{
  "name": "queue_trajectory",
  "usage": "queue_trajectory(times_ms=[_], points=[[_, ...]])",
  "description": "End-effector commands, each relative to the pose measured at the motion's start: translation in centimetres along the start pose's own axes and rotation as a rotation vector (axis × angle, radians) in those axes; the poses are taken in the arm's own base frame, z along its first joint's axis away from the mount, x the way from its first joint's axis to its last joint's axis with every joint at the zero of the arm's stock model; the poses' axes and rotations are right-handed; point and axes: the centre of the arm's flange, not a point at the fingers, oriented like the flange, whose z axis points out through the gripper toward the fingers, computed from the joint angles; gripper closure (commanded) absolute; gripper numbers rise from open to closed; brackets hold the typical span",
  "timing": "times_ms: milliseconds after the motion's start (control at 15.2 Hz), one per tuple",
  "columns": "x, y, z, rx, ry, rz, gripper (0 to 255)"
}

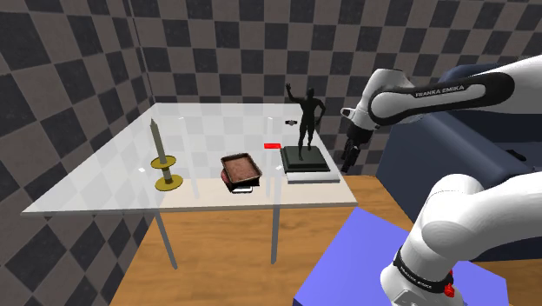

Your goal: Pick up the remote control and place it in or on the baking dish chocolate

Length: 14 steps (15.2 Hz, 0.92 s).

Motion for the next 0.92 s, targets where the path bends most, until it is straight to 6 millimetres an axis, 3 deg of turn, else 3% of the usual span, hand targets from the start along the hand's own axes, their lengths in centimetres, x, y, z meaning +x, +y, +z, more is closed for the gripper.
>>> queue_trajectory(times_ms=[0, 198, 660, 858], points=[[-0.5, 2.3, 1.8, 0.001, 0.009, -0.037, 0], [-1.2, 5.1, 4.5, 0.008, 0.021, -0.086, 0], [-1.2, 5.0, 8.2, 0.008, 0.021, -0.086, 0], [-1.1, 5.0, 8.5, 0.008, 0.021, -0.086, 0]])
